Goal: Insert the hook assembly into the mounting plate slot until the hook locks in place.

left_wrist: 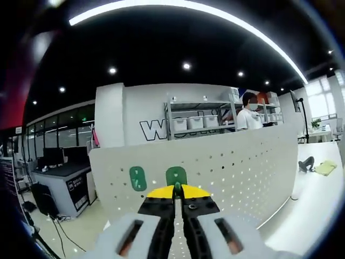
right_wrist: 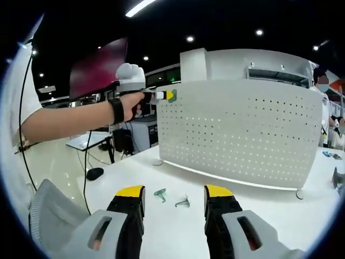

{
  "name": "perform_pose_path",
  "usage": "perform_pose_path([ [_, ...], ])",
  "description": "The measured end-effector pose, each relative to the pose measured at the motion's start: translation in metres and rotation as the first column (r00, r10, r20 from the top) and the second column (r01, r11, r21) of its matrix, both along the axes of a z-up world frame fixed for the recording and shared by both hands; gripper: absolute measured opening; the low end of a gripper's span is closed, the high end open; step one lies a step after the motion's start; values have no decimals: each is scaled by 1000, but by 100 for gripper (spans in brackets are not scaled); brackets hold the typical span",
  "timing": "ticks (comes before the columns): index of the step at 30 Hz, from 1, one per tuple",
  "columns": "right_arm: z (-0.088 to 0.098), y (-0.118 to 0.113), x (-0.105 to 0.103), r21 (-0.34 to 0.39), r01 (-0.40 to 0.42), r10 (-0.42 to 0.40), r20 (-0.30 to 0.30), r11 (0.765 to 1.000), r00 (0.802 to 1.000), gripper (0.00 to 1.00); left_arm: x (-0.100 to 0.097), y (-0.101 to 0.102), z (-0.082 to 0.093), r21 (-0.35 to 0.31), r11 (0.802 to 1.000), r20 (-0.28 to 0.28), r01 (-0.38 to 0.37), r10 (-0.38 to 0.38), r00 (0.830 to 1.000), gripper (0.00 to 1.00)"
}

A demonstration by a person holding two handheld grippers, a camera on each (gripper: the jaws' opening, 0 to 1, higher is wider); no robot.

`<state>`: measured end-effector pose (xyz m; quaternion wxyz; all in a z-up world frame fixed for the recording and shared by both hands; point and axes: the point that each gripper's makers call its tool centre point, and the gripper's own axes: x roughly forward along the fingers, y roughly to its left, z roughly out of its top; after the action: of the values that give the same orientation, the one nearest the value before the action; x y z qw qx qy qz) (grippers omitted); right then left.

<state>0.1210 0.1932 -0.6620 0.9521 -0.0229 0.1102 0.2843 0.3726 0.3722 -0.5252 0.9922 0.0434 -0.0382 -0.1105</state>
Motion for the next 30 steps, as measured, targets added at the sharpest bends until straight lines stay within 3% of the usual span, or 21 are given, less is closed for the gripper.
perform_pose_path([
  [4,1,0,0,37,10,-10,-5,999,1000,44,5,-1,4,1,1000,13,-3,3,1000,3],
  [22,1,-6,8,34,23,-23,-12,999,1000,44,29,1,-1,-21,1000,-9,-22,22,1000,3],
  [24,1,-6,8,42,20,-20,-12,999,1000,44,32,2,0,-1,999,-2,-35,35,999,3],
  [26,0,-7,8,37,27,-26,-18,999,1000,44,34,2,1,-41,999,-5,-28,28,1000,3],
  [28,0,-8,8,48,33,-32,-21,998,999,44,37,2,-1,-24,999,-12,-35,35,999,3],
  [30,1,-9,7,44,34,-33,-17,998,999,44,39,1,-3,-47,998,-24,-30,29,999,3],
])
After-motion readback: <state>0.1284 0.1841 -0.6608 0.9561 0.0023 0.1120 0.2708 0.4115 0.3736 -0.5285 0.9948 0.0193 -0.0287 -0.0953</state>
